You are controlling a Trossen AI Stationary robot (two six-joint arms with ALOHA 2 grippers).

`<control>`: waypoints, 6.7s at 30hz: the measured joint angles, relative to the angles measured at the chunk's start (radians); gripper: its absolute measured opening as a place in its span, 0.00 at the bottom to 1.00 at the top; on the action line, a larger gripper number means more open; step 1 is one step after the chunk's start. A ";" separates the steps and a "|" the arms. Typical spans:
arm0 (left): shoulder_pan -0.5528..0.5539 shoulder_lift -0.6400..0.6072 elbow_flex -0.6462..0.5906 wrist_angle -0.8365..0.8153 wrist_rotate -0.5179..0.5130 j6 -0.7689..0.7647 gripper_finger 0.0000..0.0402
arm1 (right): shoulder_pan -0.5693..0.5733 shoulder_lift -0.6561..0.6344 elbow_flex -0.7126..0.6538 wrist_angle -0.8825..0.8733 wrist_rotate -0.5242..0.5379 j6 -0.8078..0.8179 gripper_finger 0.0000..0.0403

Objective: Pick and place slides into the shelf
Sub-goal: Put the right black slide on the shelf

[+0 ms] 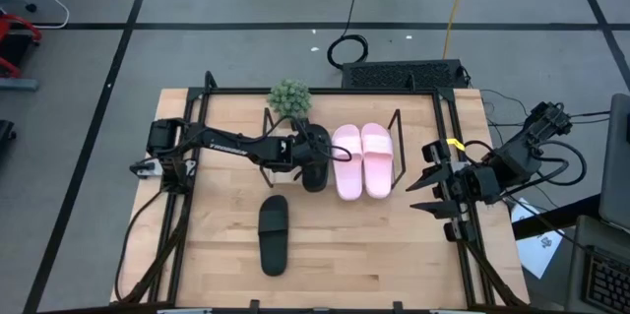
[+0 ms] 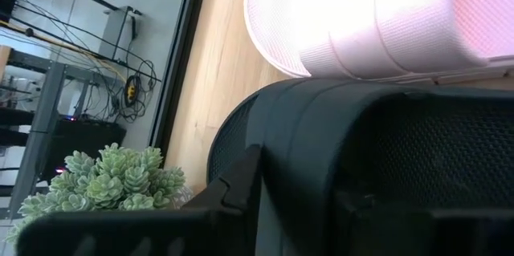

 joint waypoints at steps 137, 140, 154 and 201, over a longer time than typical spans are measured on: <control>-0.030 0.099 0.077 0.002 -0.051 -0.105 0.50 | 0.003 0.043 0.000 -0.097 -0.009 0.103 0.28; -0.030 0.099 0.077 0.000 -0.051 -0.077 0.50 | 0.003 0.043 0.000 -0.097 -0.009 0.103 0.28; -0.059 0.097 0.077 0.000 0.003 -0.159 0.50 | 0.003 0.043 0.000 -0.097 -0.008 0.101 0.28; -0.111 0.095 0.164 -0.142 0.019 -0.244 0.50 | 0.003 0.044 0.000 -0.104 -0.058 0.132 0.28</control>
